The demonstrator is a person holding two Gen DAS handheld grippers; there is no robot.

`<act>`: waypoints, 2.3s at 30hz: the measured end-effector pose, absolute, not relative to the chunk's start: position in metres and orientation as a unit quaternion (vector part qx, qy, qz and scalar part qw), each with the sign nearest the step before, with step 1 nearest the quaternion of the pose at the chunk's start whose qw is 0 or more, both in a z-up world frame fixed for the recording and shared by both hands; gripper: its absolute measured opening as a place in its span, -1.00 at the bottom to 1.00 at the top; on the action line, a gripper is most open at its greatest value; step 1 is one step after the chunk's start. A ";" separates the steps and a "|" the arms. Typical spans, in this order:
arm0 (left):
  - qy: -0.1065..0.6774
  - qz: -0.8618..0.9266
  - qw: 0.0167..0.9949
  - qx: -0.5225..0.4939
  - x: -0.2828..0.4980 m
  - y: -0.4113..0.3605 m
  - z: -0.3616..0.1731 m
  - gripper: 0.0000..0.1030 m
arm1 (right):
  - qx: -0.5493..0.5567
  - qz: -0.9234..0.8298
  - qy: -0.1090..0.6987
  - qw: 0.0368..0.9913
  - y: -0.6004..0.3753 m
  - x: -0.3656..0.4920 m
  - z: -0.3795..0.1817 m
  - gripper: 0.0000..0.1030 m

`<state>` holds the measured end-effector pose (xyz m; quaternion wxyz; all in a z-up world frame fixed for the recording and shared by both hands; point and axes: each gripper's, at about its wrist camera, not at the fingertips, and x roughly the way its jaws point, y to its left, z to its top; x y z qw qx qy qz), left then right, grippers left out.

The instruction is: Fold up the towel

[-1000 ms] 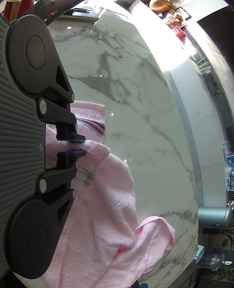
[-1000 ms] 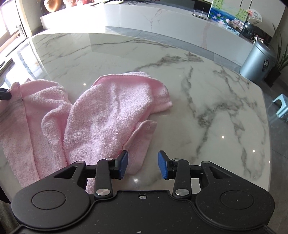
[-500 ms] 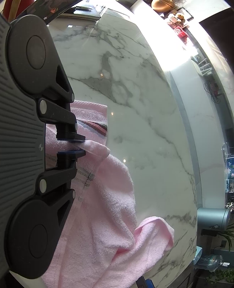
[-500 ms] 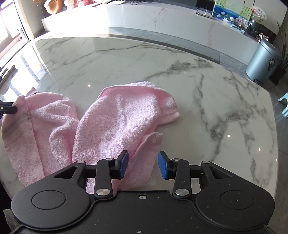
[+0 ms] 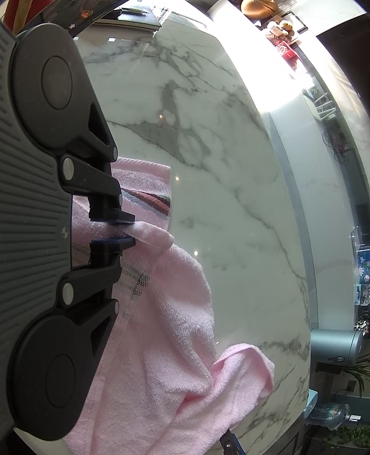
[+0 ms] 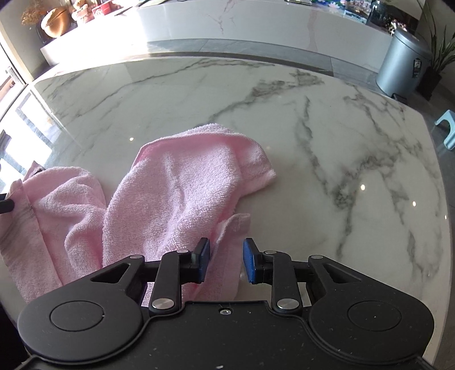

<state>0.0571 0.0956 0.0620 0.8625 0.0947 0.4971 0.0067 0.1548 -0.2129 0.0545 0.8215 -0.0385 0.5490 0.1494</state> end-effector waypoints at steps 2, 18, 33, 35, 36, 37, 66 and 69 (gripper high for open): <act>0.497 0.006 0.862 0.095 0.057 0.096 0.061 -0.82 | -0.039 0.147 0.548 0.823 -0.212 0.153 0.055 -0.74; 0.493 0.013 0.865 0.091 0.050 0.102 0.070 -0.82 | -0.066 0.053 0.517 0.852 -0.261 0.118 0.085 -0.98; 0.472 0.041 0.873 0.115 0.027 0.103 0.097 -0.82 | -0.058 -0.077 0.502 0.860 -0.357 0.048 0.103 -0.98; 0.469 0.043 0.874 0.117 0.024 0.103 0.101 -0.82 | -0.053 -0.086 0.500 0.860 -0.366 0.039 0.105 -0.98; 0.468 0.043 0.875 0.117 0.022 0.102 0.103 -0.82 | -0.050 -0.093 0.498 0.861 -0.371 0.034 0.108 -0.98; 0.466 0.044 0.876 0.119 0.021 0.102 0.105 -0.82 | -0.048 -0.095 0.495 0.862 -0.375 0.029 0.110 -0.98; 0.350 0.082 0.915 0.186 -0.006 0.099 0.233 -0.87 | -0.086 -0.089 0.326 0.937 -0.362 -0.051 0.273 -0.99; 0.341 0.085 0.917 0.191 -0.006 0.098 0.242 -0.87 | -0.088 -0.089 0.314 0.941 -0.362 -0.055 0.283 -0.99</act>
